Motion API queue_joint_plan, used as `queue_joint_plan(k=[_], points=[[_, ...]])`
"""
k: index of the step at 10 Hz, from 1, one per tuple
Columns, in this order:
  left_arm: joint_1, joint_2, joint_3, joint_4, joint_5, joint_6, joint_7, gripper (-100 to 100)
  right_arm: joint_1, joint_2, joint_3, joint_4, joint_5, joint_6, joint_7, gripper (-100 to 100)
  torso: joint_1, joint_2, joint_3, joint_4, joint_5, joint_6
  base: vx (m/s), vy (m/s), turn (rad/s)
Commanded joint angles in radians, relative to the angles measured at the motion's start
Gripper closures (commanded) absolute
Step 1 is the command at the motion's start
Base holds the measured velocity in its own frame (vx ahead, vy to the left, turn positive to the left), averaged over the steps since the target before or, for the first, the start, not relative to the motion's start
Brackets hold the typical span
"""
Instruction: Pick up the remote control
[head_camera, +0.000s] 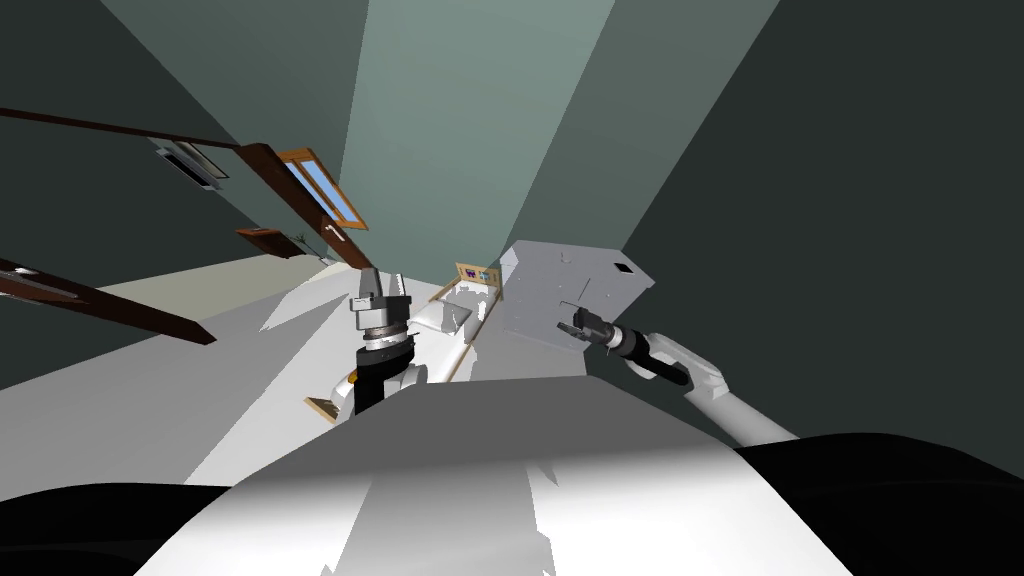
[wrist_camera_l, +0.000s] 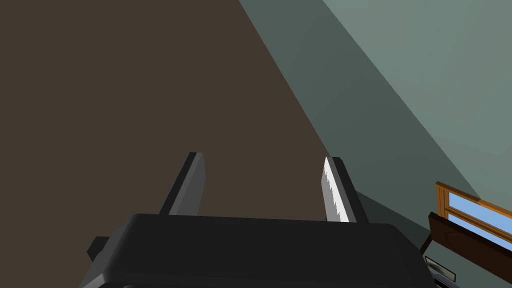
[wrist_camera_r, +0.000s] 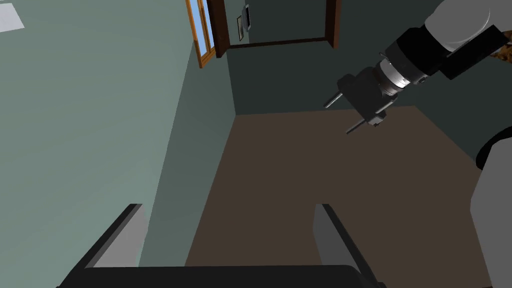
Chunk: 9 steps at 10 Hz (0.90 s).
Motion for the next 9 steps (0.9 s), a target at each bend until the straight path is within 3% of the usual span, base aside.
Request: queue_joint_plan(k=[1,4,6,9], points=[[0.000,0.000,0.000,0.000,0.000,0.000,0.000,0,0.000,-0.034,-0.002,0.007,0.005,-0.009,0.005,-100,0.000,0.000,0.000,0.000,0.000,0.000,-0.016,0.021,0.000],[0.000,0.000,0.000,0.000,0.000,0.000,0.000,0,-0.036,-0.133,0.008,0.076,0.091,-0.079,0.066,-100,-0.001,-0.002,-0.001,-0.001,0.000,0.000,-0.027,0.040,0.082],[0.000,0.000,0.000,0.000,0.000,0.000,0.000,0,-0.036,-0.176,0.008,0.076,0.091,-0.079,0.066,-100,-0.001,-0.002,-0.001,0.000,0.000,0.000,-0.012,0.024,0.017],[0.000,0.000,0.000,0.000,0.000,0.000,0.000,0,-0.073,-0.277,0.018,0.150,0.177,-0.148,0.135,-100,-0.002,-0.004,-0.002,-0.001,0.000,0.000,-0.001,0.023,0.100]])
